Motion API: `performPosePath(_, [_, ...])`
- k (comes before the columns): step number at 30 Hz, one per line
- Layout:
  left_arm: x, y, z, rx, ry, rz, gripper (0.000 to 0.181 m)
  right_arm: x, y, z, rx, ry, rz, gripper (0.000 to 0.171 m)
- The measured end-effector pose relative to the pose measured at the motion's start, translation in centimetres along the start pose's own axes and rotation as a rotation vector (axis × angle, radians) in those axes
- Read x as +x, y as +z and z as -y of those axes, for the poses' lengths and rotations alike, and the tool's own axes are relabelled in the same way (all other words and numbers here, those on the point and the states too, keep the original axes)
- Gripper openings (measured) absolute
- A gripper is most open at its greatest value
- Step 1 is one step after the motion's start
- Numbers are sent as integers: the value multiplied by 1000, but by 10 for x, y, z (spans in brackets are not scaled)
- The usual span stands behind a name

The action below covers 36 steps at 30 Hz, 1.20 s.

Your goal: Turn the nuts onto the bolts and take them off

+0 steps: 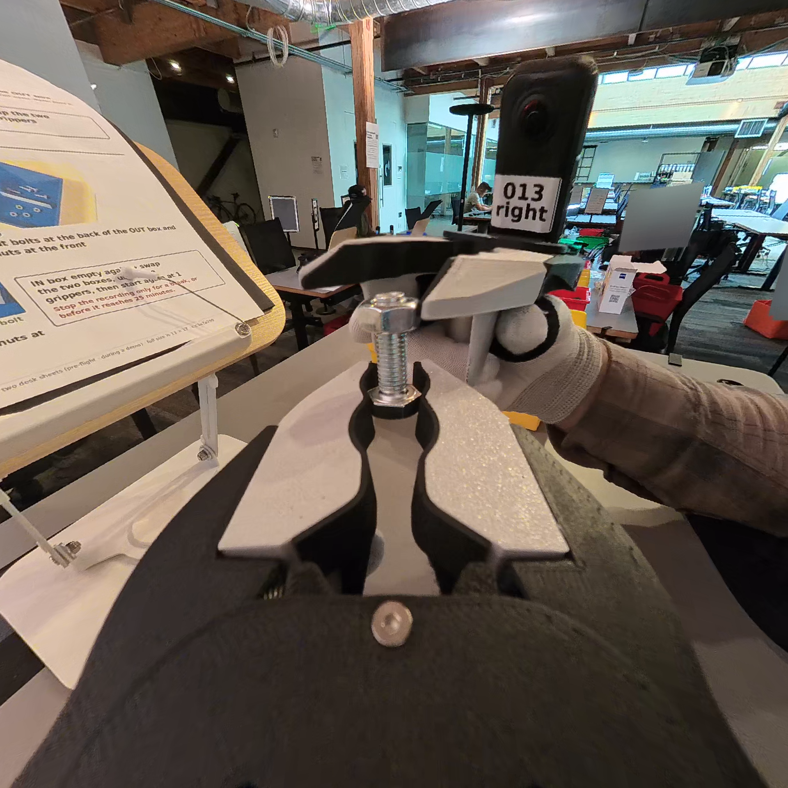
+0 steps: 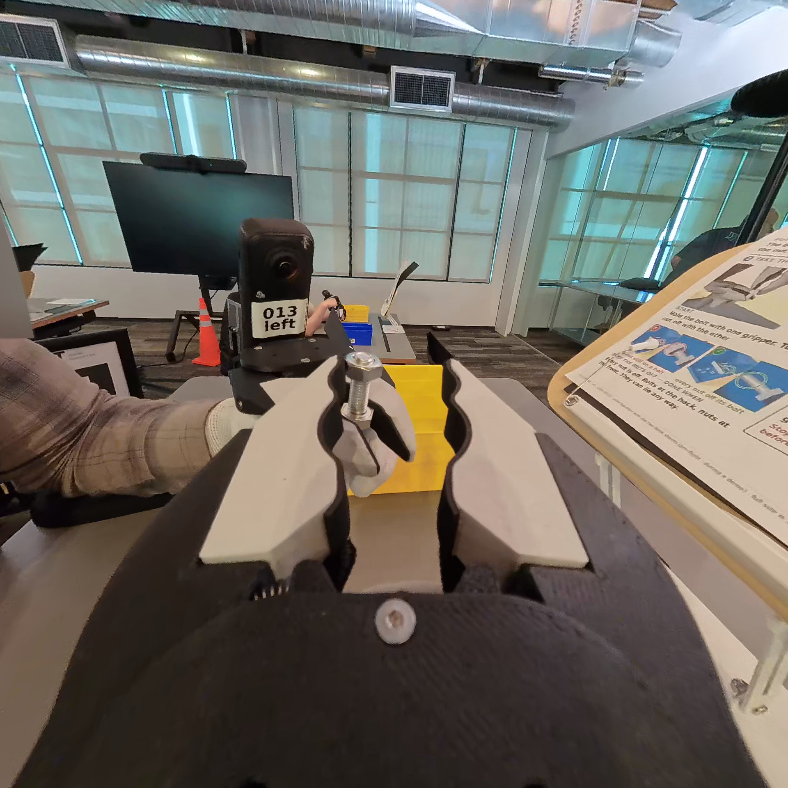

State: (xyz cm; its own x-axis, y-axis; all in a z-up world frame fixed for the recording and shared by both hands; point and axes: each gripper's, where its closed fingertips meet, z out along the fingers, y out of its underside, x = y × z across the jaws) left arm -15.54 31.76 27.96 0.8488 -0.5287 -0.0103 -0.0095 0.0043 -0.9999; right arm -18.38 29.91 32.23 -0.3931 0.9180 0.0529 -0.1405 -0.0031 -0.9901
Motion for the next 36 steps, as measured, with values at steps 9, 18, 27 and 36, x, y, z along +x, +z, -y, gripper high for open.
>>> performPosePath(9, [0, -1, 2, 10, -1, -3, 16, 21, -20, 7, 36, 27, -61, 41])
performPosePath(18, [2, 1, 0, 4, -5, -10, 16, 10, -8, -1, -9, 1, -29, 42])
performPosePath(27, [3, 1, -1, 1, 0, -14, 16, 1, -13, 9, 6, -11, 15, 45])
performPosePath(36, [8, 0, 2, 11, 14, -32, 16, 26, -17, 1, -8, -3, -108, 30])
